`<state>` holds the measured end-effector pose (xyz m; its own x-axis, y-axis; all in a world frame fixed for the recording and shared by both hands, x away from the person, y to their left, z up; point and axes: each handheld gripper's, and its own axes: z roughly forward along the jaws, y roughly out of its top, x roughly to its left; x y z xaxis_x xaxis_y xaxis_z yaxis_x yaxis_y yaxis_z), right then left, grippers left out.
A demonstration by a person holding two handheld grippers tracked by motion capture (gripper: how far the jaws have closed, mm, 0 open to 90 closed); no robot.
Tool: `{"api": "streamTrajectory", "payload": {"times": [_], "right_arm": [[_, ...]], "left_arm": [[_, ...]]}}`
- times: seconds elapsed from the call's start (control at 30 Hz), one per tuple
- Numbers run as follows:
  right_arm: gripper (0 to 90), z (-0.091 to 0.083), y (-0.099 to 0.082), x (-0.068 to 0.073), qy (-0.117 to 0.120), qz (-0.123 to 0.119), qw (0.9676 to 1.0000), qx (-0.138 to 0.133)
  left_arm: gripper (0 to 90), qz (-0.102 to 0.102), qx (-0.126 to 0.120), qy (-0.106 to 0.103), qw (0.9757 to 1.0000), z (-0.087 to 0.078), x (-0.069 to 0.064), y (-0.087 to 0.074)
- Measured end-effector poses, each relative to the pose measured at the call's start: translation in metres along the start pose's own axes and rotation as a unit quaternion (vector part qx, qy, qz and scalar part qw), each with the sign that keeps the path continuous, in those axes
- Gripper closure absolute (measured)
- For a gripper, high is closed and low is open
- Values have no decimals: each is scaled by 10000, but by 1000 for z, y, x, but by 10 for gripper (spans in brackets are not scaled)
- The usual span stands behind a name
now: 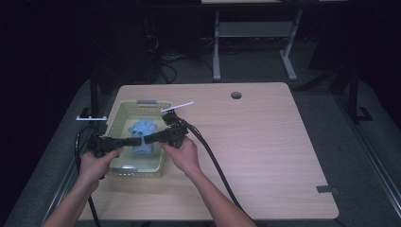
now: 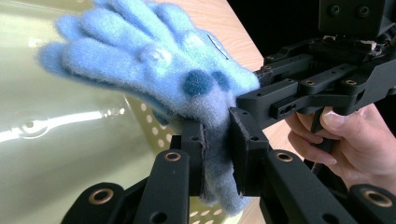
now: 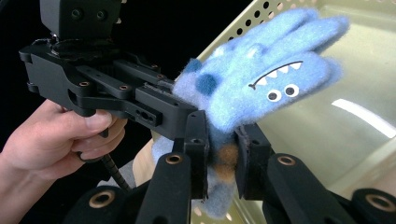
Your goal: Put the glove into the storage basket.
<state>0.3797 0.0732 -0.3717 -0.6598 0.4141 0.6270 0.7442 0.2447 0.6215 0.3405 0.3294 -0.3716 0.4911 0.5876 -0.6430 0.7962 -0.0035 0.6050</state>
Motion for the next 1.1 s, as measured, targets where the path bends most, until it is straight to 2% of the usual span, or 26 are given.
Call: {"api": "streamTrajectory", "payload": {"times": [0.37,0.53,0.6,0.83,0.93,0.97,1.0,1.1], "right_arm": [[772,19,1,-4,-20,108,9999,54],[772,30,1,-10,-3,212,9997,108],[772,33,1,-12,-21,240,9996,140],[772,49,1,-21,-142,382,9988,267],[770,57,0,-24,-281,387,9979,442],[770,57,0,-24,-281,387,9979,442],[768,61,0,-24,-379,365,9970,559],[768,64,0,-23,-492,253,9964,646]], "left_arm": [[767,-128,211,111,9996,-5,15,2],[769,-248,332,216,9989,-4,24,3],[770,-354,408,265,9982,-1,32,4],[803,-347,635,528,9960,3,40,4],[814,-350,762,661,9943,7,42,3],[814,-318,818,705,9936,8,43,3],[816,-256,891,812,9924,11,43,2],[821,-244,918,859,9918,12,44,2]]}}
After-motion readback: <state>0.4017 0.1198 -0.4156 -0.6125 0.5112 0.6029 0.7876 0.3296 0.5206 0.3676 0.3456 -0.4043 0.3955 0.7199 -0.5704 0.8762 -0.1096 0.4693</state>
